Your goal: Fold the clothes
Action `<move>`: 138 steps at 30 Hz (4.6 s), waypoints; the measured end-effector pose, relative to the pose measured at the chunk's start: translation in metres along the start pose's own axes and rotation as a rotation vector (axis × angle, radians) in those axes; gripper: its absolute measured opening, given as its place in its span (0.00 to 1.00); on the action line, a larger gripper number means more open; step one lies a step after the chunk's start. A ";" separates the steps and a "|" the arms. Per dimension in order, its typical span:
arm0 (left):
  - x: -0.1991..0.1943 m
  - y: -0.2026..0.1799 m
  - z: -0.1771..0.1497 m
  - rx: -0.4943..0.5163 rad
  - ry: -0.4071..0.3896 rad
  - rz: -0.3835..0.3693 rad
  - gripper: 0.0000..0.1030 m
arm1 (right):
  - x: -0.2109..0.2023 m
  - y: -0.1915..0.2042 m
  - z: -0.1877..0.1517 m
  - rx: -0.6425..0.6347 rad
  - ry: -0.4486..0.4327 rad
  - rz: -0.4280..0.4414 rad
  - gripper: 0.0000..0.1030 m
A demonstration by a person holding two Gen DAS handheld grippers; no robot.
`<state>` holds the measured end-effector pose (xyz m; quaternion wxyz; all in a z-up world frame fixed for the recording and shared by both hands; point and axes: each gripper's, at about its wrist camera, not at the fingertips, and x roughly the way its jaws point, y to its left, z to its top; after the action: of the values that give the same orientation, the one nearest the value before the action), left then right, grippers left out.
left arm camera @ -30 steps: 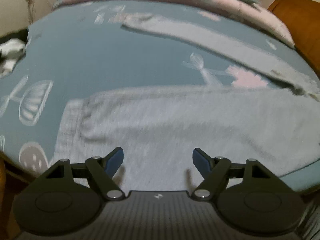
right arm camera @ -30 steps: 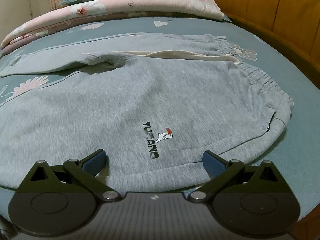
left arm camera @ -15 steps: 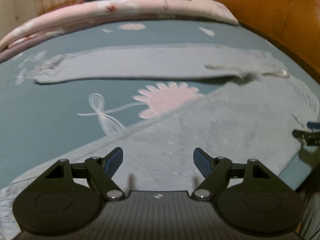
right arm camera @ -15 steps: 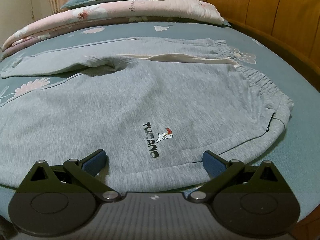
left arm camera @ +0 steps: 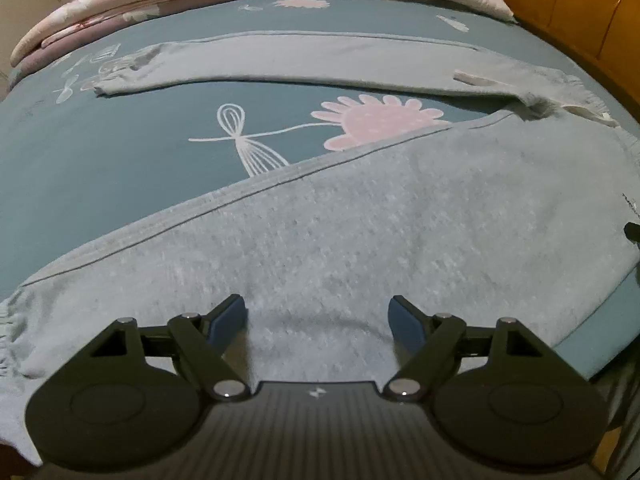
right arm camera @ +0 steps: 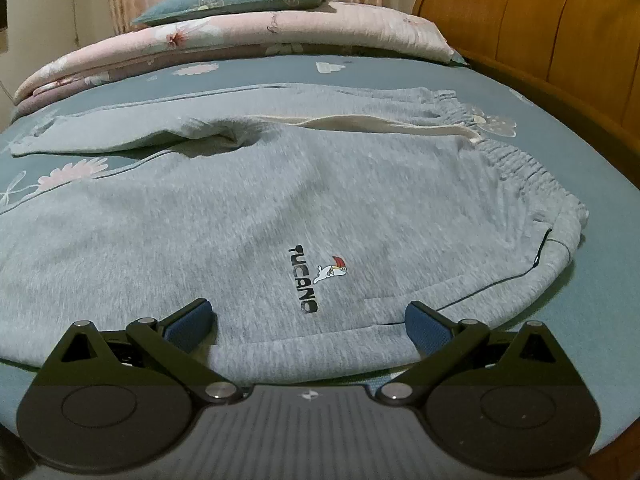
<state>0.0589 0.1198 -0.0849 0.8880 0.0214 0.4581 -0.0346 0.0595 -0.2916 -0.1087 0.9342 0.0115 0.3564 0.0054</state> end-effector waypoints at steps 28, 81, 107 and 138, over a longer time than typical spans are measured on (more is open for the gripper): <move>-0.017 -0.150 -0.018 0.534 -0.126 -0.274 0.44 | -0.042 0.098 0.002 -0.953 0.037 0.500 0.45; 0.047 -0.132 0.135 0.093 0.349 -0.163 0.51 | 0.036 -0.069 0.100 -0.021 0.297 -0.037 0.87; 0.044 -0.191 0.223 0.121 0.398 -0.167 0.65 | 0.122 -0.128 0.297 -0.158 0.477 0.219 0.42; 0.104 -0.174 0.221 -0.537 0.234 -0.080 0.64 | 0.170 -0.027 0.269 -0.496 0.500 0.884 0.24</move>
<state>0.2841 -0.0732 -0.0429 0.8010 -0.2287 0.5505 0.0557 0.3653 -0.3207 -0.0217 0.7049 -0.0619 0.5164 0.4824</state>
